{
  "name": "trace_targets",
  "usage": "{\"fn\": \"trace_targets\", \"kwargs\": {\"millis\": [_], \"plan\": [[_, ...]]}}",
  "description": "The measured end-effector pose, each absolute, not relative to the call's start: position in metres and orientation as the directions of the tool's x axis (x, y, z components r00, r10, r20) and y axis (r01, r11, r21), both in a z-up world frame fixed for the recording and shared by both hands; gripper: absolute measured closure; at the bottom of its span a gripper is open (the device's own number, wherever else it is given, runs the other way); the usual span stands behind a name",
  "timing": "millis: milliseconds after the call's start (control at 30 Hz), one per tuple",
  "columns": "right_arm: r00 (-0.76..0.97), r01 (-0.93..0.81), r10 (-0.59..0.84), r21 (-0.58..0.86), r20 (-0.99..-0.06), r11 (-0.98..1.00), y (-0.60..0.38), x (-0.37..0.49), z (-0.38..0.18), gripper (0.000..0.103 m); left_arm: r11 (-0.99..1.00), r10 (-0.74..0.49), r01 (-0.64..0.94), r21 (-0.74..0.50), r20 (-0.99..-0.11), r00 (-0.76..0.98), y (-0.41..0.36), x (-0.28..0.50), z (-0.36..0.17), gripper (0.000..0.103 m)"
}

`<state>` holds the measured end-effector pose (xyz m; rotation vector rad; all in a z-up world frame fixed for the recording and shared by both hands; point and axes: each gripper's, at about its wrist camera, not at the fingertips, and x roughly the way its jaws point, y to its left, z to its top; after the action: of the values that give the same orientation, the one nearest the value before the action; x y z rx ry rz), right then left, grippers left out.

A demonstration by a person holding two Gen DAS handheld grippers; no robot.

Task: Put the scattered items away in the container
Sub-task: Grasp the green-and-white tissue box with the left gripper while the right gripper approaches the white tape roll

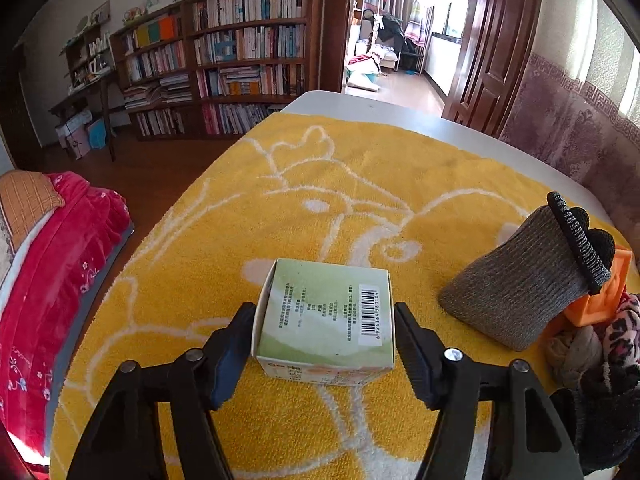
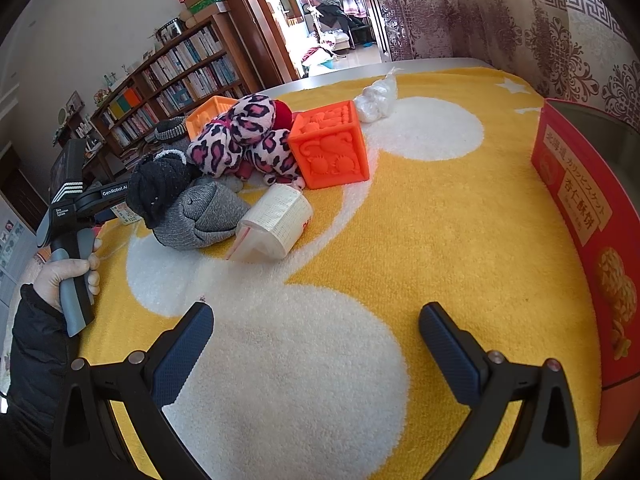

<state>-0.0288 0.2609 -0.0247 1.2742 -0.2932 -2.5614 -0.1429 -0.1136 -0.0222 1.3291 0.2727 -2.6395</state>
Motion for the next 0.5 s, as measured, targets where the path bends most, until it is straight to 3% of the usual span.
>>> {"fn": "trace_targets", "kwargs": {"millis": [500], "plan": [[-0.633, 0.159, -0.314, 0.279, -0.707, -0.947, 0.253, -0.039, 0.006, 0.0, -0.98, 0.034, 0.113, -0.161, -0.703, -0.711, -0.092, -0.112, 0.014, 0.049]]}}
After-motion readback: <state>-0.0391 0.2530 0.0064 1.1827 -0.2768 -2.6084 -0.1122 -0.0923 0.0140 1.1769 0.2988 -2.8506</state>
